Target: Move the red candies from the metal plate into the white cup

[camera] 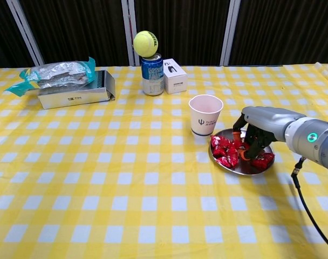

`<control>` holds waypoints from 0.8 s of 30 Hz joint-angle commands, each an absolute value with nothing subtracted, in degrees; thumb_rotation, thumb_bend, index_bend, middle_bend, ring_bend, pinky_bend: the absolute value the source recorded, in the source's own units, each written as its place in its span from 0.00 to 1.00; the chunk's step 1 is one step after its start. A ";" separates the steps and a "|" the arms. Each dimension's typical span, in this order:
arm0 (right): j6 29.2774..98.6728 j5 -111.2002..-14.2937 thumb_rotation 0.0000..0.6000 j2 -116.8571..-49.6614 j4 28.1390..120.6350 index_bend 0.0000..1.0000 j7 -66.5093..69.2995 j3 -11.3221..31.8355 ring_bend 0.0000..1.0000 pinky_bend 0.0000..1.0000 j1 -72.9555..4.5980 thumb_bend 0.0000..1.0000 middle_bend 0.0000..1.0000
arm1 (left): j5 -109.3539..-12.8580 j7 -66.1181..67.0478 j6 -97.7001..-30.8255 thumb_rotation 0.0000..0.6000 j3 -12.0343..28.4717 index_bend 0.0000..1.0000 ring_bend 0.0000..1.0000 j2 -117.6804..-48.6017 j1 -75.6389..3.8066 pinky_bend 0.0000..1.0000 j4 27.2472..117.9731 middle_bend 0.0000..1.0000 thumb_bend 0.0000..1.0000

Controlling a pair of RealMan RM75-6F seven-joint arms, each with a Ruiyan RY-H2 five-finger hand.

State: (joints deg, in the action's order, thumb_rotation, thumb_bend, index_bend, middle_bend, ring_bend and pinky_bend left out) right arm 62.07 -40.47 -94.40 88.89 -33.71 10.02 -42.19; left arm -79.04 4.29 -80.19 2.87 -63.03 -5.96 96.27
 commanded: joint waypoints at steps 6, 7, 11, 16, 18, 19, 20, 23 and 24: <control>64.07 -42.34 1.00 -92.25 91.95 0.69 -33.23 11.08 0.95 1.00 -41.62 0.61 0.88 | -79.15 4.17 -80.24 1.00 2.84 0.00 0.00 -62.98 -5.95 0.00 96.31 0.00 0.04; 64.38 -42.44 1.00 -91.81 92.65 0.69 -33.31 11.29 0.95 1.00 -41.57 0.61 0.88 | -79.16 4.13 -80.25 1.00 2.85 0.00 0.00 -62.98 -5.95 0.00 96.32 0.00 0.04; 65.43 -42.83 1.00 -90.32 94.94 0.69 -33.82 11.92 0.95 1.00 -41.53 0.61 0.88 | -79.19 4.06 -80.28 1.00 2.83 0.00 0.00 -62.96 -5.92 0.00 96.36 0.00 0.04; 66.93 -43.15 1.00 -87.98 98.57 0.69 -35.06 12.96 0.95 1.00 -41.72 0.61 0.88 | -79.12 4.04 -80.22 1.00 2.84 0.00 0.00 -62.92 -5.94 0.00 96.45 0.00 0.04; 67.37 -42.98 1.00 -87.10 99.88 0.69 -35.57 13.56 0.95 1.00 -41.93 0.61 0.88 | -79.07 4.01 -80.20 1.00 2.85 0.00 0.00 -62.92 -5.94 0.00 96.46 0.00 0.04; 67.58 -42.79 1.00 -86.60 100.65 0.69 -35.82 14.00 0.95 1.00 -42.10 0.61 0.88 | -79.03 3.96 -80.15 1.00 2.85 0.00 0.00 -62.89 -5.95 0.00 96.50 0.00 0.04; 67.73 -42.64 1.00 -86.23 101.22 0.69 -35.99 14.42 0.95 1.00 -42.26 0.61 0.88 | -79.01 3.94 -80.12 1.00 2.84 0.00 0.00 -62.87 -5.95 0.00 96.52 0.00 0.04; 67.93 -41.87 1.00 -85.31 102.72 0.69 -36.57 15.52 0.95 1.00 -42.87 0.61 0.88 | -78.97 3.84 -80.05 1.00 2.84 0.00 0.00 -62.82 -5.96 0.00 96.56 0.00 0.04; 67.88 -41.46 1.00 -85.08 103.14 0.69 -36.76 15.98 0.95 1.00 -43.21 0.61 0.88 | -78.92 3.80 -79.97 1.00 2.84 0.00 0.00 -62.80 -5.98 0.00 96.59 0.00 0.04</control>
